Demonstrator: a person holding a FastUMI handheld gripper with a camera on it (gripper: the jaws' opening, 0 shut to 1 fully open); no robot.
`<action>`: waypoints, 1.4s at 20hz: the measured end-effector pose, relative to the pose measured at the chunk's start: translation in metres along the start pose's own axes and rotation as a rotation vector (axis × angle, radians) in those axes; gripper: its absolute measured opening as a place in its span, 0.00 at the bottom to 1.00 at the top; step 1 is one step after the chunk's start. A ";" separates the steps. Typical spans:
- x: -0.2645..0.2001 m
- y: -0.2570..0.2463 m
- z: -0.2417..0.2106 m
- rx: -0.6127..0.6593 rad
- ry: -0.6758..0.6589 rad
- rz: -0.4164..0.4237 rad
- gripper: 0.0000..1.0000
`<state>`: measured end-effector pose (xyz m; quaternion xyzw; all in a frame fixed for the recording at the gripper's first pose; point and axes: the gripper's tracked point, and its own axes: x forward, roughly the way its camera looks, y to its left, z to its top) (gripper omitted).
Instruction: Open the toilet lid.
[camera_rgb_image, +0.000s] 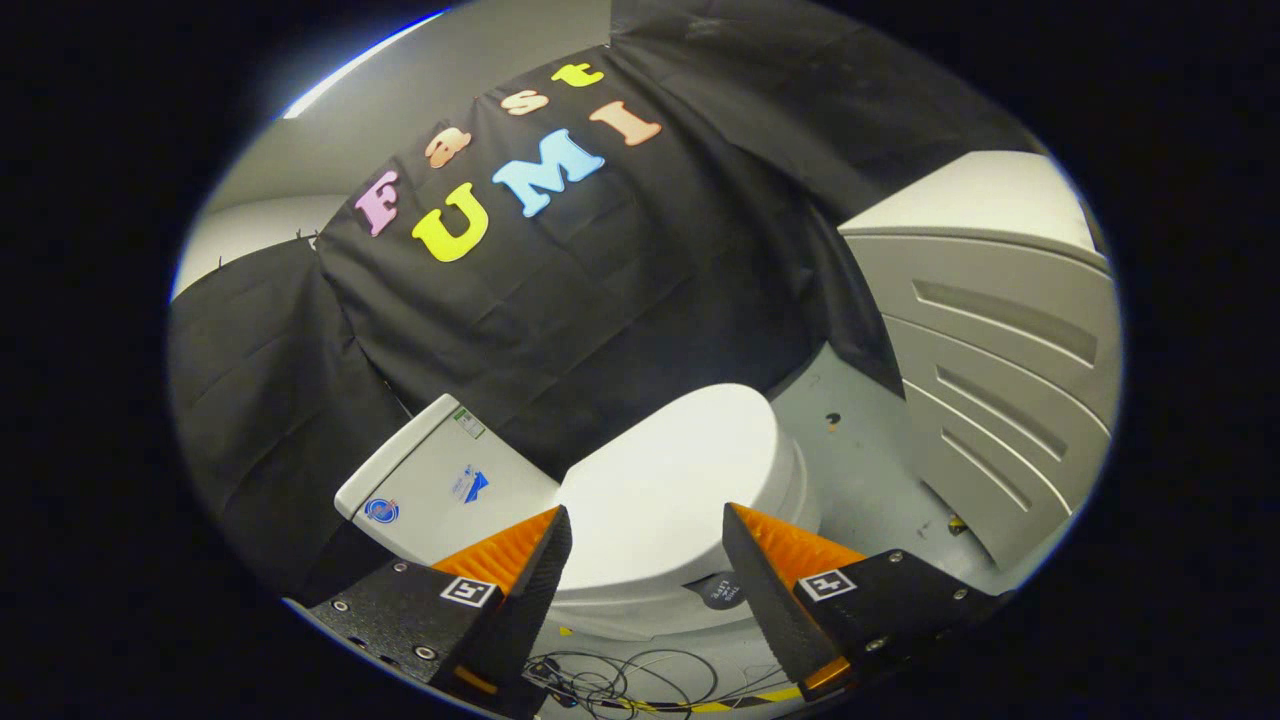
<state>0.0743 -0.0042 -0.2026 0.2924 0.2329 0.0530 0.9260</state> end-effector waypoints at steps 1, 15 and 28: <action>0.003 -0.005 -0.006 0.032 0.024 0.004 0.94; 0.046 -0.055 -0.075 0.279 0.263 0.013 0.94; 0.070 -0.066 -0.108 0.526 0.340 0.053 0.64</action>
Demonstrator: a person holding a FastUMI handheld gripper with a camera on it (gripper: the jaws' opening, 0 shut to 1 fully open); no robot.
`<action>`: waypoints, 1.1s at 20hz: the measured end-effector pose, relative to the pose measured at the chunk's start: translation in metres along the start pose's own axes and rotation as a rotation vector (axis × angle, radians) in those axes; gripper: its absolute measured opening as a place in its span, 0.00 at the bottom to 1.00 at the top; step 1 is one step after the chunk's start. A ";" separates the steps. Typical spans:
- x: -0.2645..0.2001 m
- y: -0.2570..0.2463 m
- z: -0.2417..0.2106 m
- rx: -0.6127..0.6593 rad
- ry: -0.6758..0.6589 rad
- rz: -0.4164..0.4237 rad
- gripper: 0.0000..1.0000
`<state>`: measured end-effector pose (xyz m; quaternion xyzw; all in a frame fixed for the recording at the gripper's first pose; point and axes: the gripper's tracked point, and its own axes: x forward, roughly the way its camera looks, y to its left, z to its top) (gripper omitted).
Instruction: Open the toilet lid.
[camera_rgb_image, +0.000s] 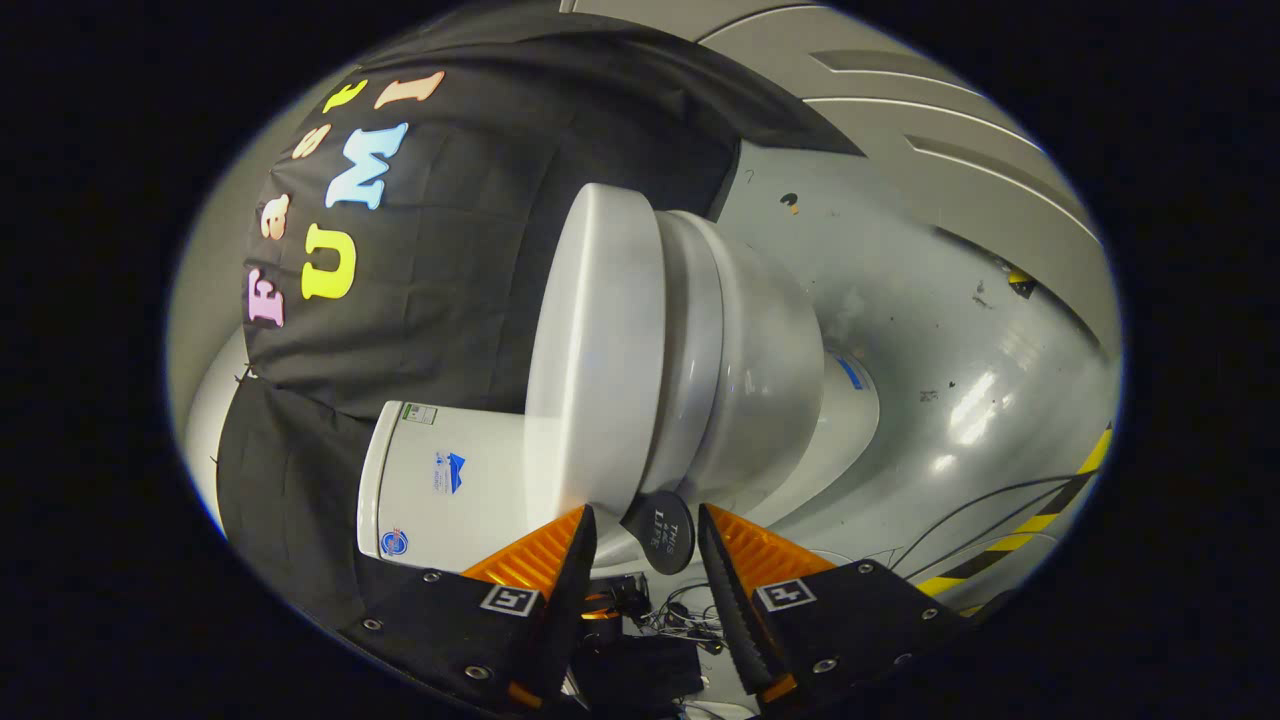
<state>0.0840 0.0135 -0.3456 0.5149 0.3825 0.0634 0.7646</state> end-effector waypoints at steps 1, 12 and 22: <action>0.001 0.000 0.000 0.017 0.006 0.006 0.56; 0.003 -0.003 0.004 0.138 -0.028 0.069 0.11; 0.004 0.006 0.000 0.129 -0.049 0.069 0.00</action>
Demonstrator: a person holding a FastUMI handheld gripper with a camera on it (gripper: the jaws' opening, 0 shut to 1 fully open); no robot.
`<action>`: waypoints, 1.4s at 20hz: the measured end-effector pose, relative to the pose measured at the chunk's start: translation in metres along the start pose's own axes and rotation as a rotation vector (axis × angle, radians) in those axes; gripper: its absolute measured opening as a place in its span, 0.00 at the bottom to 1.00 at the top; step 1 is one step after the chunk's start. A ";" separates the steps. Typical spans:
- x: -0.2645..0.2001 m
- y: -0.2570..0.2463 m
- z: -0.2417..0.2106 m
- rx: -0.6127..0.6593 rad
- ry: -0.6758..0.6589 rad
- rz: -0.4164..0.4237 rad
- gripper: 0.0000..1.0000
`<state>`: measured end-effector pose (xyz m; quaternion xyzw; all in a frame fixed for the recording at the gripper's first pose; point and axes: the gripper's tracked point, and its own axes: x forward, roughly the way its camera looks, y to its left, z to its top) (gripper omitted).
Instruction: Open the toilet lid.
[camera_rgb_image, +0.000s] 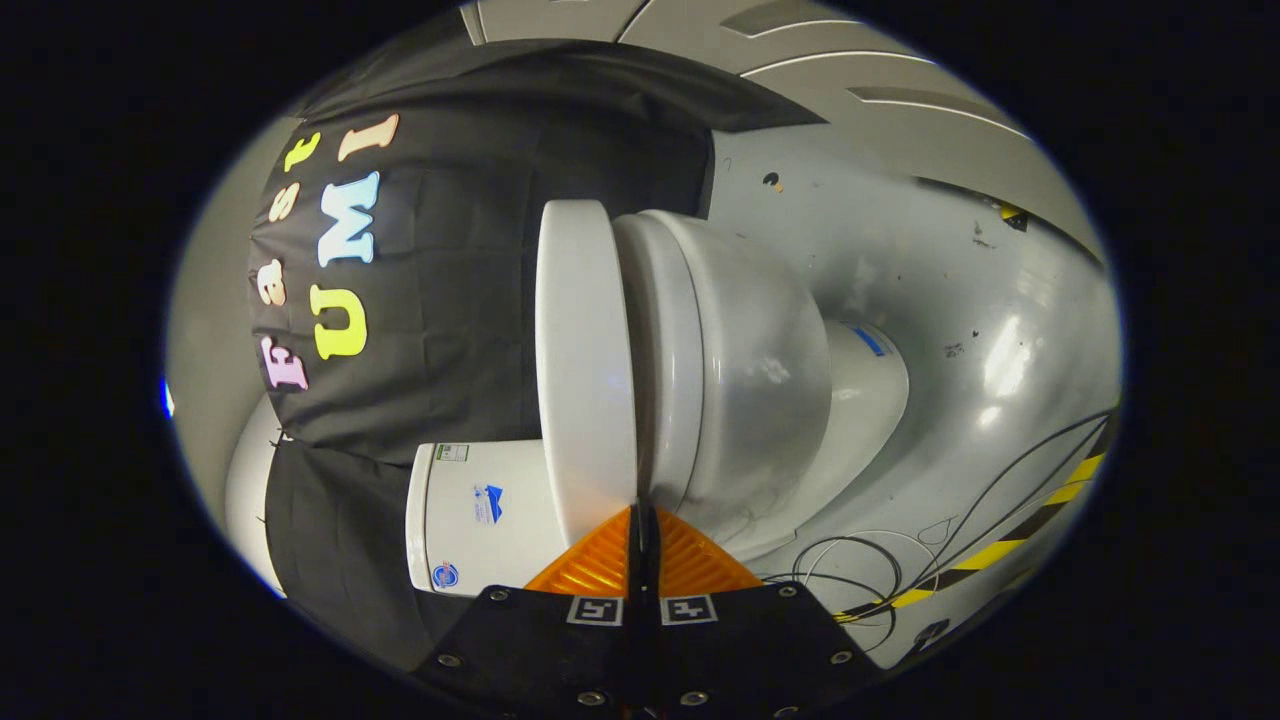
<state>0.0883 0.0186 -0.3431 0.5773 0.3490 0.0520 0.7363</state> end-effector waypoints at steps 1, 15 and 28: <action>0.000 0.001 0.000 -0.007 -0.005 -0.015 0.00; -0.016 0.059 -0.002 -0.215 -0.076 -0.084 0.00; -0.026 0.137 -0.019 -0.494 -0.174 -0.197 0.00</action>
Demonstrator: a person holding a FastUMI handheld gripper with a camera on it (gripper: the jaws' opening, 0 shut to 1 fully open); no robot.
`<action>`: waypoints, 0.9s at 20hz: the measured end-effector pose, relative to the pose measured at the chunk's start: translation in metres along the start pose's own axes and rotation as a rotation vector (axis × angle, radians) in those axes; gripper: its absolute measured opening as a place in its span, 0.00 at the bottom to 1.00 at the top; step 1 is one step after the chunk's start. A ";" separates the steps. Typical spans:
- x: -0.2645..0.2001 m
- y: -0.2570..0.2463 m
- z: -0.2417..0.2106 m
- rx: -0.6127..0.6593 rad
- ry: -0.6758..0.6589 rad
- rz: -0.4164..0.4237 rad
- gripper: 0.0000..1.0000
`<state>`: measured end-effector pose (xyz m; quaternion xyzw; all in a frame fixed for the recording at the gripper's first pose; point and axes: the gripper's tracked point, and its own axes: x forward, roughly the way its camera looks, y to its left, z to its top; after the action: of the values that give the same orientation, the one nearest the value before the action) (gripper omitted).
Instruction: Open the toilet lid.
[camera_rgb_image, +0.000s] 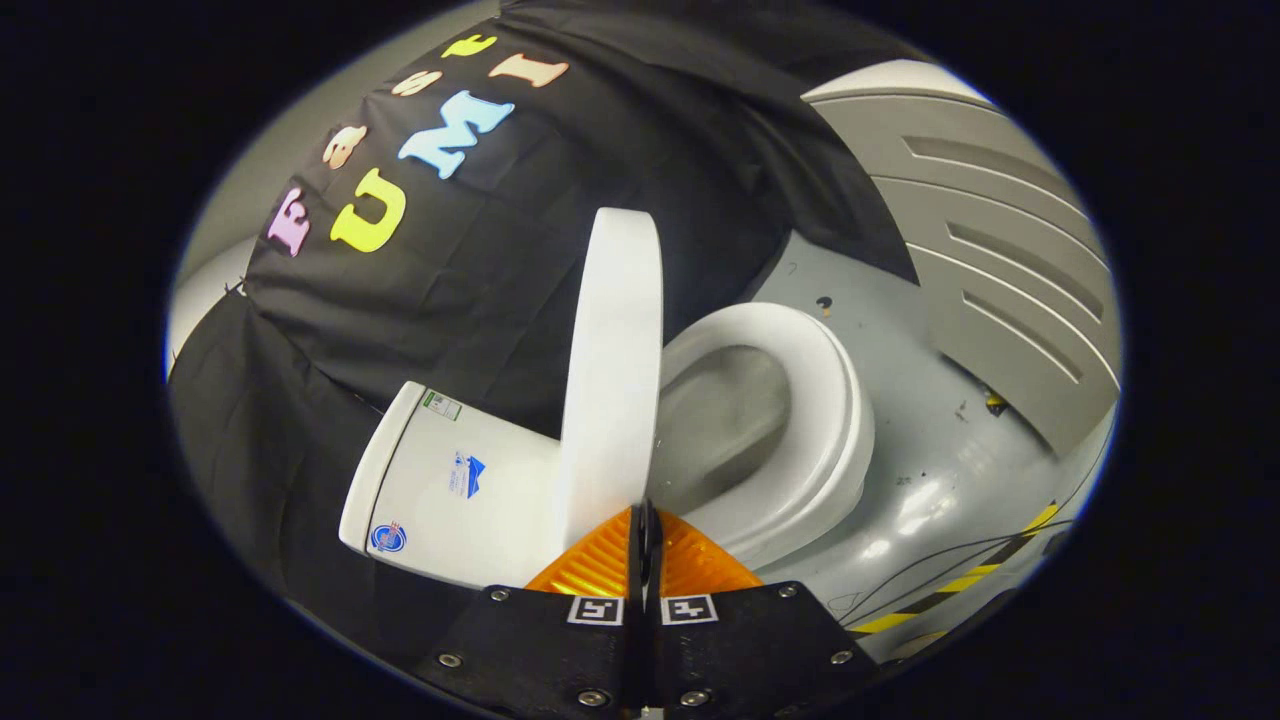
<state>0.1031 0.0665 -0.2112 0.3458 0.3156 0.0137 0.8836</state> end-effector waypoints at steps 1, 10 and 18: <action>-0.002 0.007 0.000 -0.022 -0.008 -0.005 0.00; -0.009 0.036 0.004 -0.153 -0.046 -0.078 0.00; -0.017 0.080 0.006 -0.350 -0.116 -0.151 0.00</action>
<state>0.1086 0.1190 -0.1489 0.1624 0.2821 -0.0180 0.9454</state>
